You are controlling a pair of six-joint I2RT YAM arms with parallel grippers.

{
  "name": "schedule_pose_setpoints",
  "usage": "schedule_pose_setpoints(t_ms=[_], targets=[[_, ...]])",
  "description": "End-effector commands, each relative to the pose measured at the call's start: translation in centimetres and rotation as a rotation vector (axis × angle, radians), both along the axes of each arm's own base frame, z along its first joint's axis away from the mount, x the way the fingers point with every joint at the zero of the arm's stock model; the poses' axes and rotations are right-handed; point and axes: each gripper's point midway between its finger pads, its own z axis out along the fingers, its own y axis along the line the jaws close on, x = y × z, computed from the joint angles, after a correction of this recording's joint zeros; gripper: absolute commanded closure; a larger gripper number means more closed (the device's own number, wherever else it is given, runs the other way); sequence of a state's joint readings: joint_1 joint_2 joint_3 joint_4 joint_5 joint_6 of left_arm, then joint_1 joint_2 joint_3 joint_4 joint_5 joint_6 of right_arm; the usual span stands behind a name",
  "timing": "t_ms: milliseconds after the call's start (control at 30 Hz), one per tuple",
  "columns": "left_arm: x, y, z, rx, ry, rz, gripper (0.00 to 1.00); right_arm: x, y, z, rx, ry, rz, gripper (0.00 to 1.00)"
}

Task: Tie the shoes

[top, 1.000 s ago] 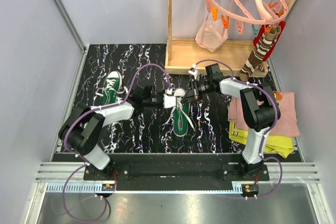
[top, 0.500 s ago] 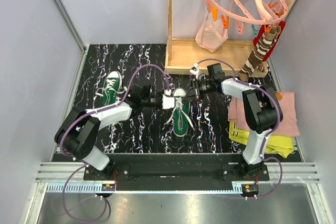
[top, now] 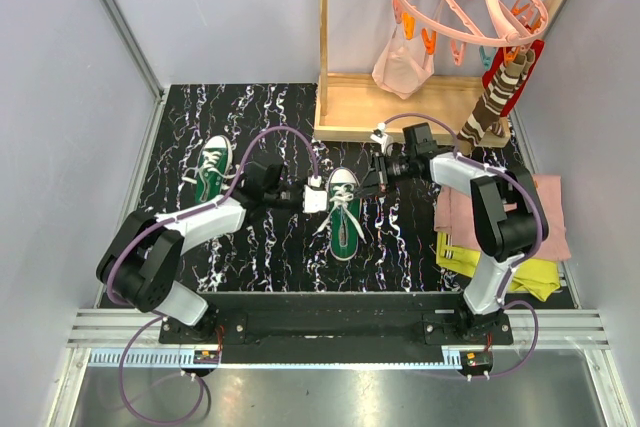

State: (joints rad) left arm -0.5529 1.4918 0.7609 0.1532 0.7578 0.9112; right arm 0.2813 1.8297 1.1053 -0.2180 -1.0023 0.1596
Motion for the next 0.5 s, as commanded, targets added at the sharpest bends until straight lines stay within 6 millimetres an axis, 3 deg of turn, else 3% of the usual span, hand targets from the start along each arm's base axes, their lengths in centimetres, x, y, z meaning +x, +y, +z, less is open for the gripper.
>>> schedule_pose_setpoints(t_ms=[0, 333, 467], targets=[[-0.7, 0.1, 1.1, -0.023, -0.032, -0.039, 1.00, -0.3, -1.1, 1.0, -0.024, -0.070, -0.006, 1.00], [-0.8, 0.2, 0.2, 0.000, -0.026, -0.058, 1.00, -1.5, -1.8, 0.1, -0.057, -0.067, 0.007, 1.00], [-0.9, 0.1, 0.1, -0.003, -0.024, -0.065, 1.00, 0.1, -1.0, 1.0, -0.020, -0.050, 0.010, 0.94]])
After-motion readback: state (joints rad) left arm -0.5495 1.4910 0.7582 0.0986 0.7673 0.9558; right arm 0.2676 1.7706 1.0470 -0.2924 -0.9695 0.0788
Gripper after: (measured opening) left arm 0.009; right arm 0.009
